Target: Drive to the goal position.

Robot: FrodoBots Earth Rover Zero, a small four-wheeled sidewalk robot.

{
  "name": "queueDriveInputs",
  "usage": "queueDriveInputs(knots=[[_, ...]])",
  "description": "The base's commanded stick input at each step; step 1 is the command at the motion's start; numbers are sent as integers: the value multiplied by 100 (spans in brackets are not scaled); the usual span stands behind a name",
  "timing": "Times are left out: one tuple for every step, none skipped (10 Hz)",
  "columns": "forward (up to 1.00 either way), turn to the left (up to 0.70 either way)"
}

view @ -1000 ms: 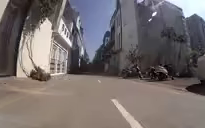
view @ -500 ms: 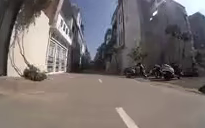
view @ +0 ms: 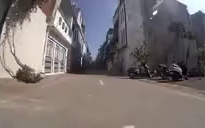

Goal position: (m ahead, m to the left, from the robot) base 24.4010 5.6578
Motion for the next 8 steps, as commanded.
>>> queueDriveInputs(knots=[[100,-27],[100,-27],[100,-27],[100,-27],[100,-27],[100,-27],[100,-27],[100,-27]])
